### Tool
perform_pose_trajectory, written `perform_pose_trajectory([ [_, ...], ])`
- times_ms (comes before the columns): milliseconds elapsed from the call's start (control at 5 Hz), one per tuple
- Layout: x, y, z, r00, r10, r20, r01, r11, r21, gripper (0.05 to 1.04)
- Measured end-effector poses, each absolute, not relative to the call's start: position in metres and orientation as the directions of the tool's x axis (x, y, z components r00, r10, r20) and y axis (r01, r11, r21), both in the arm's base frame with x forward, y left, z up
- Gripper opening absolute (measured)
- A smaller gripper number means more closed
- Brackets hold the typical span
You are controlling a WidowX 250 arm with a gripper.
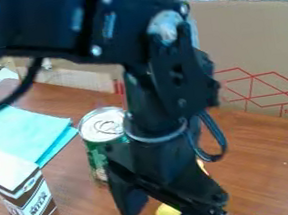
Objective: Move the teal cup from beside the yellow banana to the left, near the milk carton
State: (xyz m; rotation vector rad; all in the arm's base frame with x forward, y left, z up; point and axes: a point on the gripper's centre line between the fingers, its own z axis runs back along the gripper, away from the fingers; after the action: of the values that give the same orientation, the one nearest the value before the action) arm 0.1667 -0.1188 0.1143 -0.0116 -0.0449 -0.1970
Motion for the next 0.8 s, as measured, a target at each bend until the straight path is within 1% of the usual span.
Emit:
perform_pose_trajectory([
  [200, 0.177, -0.129, 0.099, 0.982, -0.176, 0.073, 0.177, 0.984, -0.006, 1.001],
  [400, 0.188, -0.133, 0.09, 0.983, -0.107, 0.147, 0.11, 0.994, -0.016, 1.001],
  [800, 0.198, -0.141, 0.068, 0.986, -0.064, 0.152, 0.07, 0.997, -0.036, 1.001],
])
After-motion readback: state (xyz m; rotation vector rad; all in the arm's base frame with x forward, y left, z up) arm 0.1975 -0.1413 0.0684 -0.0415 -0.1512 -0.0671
